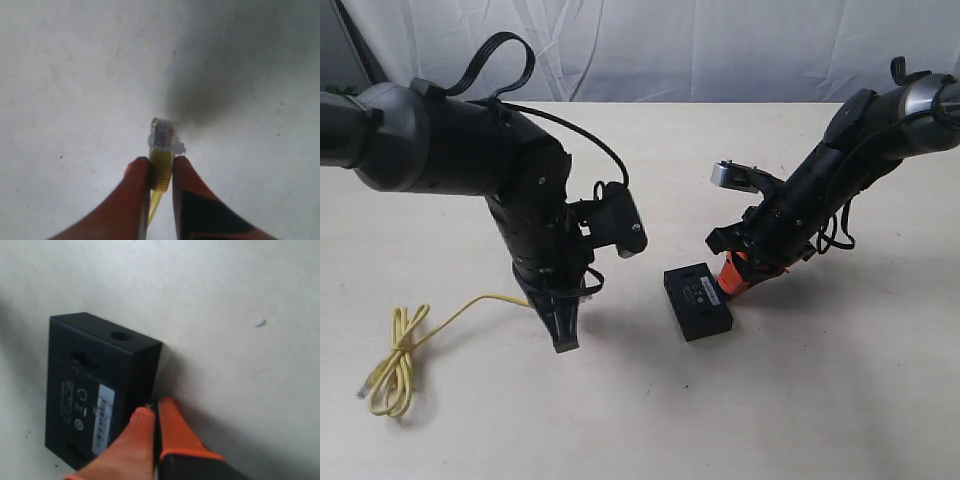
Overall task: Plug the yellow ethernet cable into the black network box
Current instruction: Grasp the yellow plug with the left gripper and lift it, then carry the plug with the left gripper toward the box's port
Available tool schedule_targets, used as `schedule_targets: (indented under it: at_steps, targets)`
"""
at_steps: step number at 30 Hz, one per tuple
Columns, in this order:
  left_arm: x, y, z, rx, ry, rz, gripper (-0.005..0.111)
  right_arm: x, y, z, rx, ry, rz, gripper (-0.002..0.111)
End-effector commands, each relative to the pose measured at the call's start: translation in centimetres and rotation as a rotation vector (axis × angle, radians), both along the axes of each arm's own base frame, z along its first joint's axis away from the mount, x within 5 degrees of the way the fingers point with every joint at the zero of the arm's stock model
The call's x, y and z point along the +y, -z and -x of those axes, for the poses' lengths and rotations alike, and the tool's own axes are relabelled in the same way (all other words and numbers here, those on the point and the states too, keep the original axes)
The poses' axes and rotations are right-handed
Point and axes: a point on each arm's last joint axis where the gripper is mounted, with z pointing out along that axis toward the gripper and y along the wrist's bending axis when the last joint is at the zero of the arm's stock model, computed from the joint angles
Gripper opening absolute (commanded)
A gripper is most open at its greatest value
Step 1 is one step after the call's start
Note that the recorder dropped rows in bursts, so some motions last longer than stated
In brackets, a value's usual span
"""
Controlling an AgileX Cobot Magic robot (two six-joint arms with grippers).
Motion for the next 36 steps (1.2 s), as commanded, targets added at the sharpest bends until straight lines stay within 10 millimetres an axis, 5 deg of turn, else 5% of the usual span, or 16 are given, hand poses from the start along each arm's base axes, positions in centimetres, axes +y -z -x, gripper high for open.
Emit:
schedule_targets:
  at_steps: [1,15,18,23,25,31,36]
  targets:
    - [-0.8,0.8,-0.4,0.033,-0.084,0.016,0.0,-0.2,0.3,-0.1,-0.012,-0.009,0.015,-0.001]
    - [-2.6,1.9,-1.5,0.065,-0.13,0.029,0.004,-0.2,0.3,-0.2,-0.015,-0.007,0.016,-0.001]
    - [-2.7,1.9,-1.5,0.07,-0.129,0.041,0.02,-0.2,0.3,-0.1,-0.015,-0.009,0.017,-0.001]
    - [-2.7,1.9,-1.4,0.081,-0.116,0.042,0.063,-0.2,0.3,-0.1,-0.012,-0.011,0.016,-0.001]
    - [-2.2,1.0,-1.6,0.058,-0.107,0.028,0.071,-0.2,0.3,-0.1,-0.012,-0.011,0.016,-0.001]
    - [0.4,-3.3,-3.0,-0.028,-0.117,0.128,0.07,-0.2,0.3,-0.1,-0.012,-0.012,0.017,-0.001]
    - [2.2,-4.2,-2.4,0.016,-0.006,0.302,0.069,-0.3,0.4,-0.2,-0.025,-0.005,0.022,-0.001]
